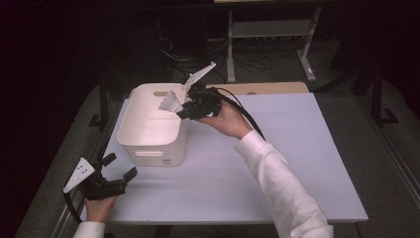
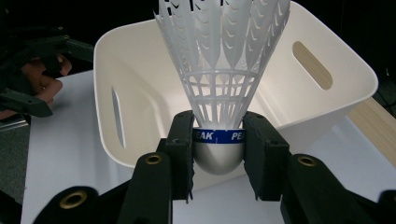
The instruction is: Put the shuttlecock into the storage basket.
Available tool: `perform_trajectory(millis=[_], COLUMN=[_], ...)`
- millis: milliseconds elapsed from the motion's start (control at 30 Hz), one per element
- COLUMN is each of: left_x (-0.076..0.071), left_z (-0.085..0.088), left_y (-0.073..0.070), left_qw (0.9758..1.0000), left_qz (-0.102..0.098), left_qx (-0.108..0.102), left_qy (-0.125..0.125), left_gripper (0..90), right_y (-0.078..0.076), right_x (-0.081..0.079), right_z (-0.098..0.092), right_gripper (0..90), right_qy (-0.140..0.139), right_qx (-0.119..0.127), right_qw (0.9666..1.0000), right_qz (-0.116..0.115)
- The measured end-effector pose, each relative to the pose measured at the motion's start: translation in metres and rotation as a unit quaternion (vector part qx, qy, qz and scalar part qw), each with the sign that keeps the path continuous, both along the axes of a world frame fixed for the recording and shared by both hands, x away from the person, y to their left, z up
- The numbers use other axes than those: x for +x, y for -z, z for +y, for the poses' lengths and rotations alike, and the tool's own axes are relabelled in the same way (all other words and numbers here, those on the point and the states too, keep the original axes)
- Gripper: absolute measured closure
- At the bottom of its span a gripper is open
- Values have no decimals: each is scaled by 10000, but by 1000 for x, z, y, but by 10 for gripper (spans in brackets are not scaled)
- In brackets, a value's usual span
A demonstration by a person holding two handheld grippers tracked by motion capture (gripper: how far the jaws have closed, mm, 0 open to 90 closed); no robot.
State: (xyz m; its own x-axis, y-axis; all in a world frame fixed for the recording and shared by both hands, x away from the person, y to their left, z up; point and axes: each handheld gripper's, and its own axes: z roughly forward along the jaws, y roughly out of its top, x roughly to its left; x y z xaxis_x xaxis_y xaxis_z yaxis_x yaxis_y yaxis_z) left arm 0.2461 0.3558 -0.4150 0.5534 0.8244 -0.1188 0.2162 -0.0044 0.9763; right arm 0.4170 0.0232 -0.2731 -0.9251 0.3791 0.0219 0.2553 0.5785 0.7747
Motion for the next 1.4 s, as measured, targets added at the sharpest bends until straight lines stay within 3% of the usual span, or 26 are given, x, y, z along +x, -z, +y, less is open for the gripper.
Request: perform_trajectory(millis=[200,233,467,567,600,667,867,1400], left_x=[0,0,0,0,0,0,0,0], left_z=[0,0,0,0,0,0,0,1], left_y=[0,0,0,0,0,0,0,-1], left_qw=[10000,10000,10000,10000,10000,10000,10000,10000], left_qz=[3,1,-6,-3,-7,-9,-12,-11], left_qx=[18,13,6,14,5,4,-54,8], left_qy=[8,8,9,10,8,8,8,35], left_gripper=[0,0,0,0,0,0,0,0], right_y=[0,1,5,8,7,8,16,29], right_x=[-3,-2,-3,-2,-5,-5,-3,0], right_z=[10,11,22,29,31,35,46,56], right_gripper=[639,639,639,638,638,638,638,638], right_qy=[-67,-124,-164,-315,-271,-320,-443,-536], right_qx=[44,17,23,28,27,29,-77,-157], right_qw=[9999,9999,9998,9995,9996,9995,9990,9984], right_qz=[81,-9,69,-21,79,70,59,64])
